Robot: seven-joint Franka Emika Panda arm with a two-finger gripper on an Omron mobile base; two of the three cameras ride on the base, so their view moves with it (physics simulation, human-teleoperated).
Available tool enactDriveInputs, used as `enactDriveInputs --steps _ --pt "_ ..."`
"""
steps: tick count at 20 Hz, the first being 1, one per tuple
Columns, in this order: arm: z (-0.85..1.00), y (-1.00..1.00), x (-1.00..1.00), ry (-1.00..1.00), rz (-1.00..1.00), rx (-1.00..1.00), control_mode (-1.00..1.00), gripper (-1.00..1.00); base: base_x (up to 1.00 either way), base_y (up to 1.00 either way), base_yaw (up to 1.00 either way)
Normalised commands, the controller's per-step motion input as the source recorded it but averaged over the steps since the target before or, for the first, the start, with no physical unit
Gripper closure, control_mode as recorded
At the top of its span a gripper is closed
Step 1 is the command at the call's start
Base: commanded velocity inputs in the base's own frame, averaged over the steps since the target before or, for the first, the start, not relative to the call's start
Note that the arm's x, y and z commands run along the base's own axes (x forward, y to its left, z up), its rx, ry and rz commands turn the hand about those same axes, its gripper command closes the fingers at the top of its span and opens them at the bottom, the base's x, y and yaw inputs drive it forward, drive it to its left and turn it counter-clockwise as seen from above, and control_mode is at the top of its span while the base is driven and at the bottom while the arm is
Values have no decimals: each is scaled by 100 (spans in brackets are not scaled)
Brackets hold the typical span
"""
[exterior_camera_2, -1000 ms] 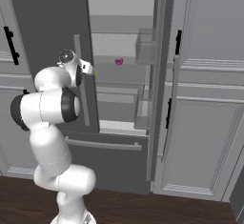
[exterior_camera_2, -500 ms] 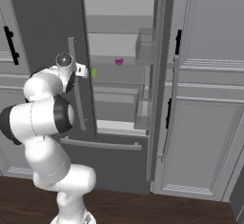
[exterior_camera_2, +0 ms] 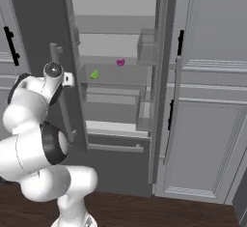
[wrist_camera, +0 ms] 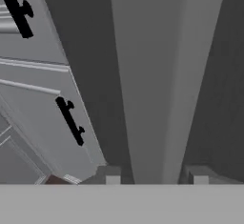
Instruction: Grab a lemon wedge from the fridge and one ice cube from the ice bowl, and put them in the glass of lemonade.
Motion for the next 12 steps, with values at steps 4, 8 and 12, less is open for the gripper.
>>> enactDriveInputs --steps 4,8,12 --pt "67 91 -100 7 21 -13 -100 100 0 0 0" --pt "46 66 -98 7 16 -15 -100 100 0 0 0" --pt "59 1 -89 0 1 -8 -100 100 0 0 0"
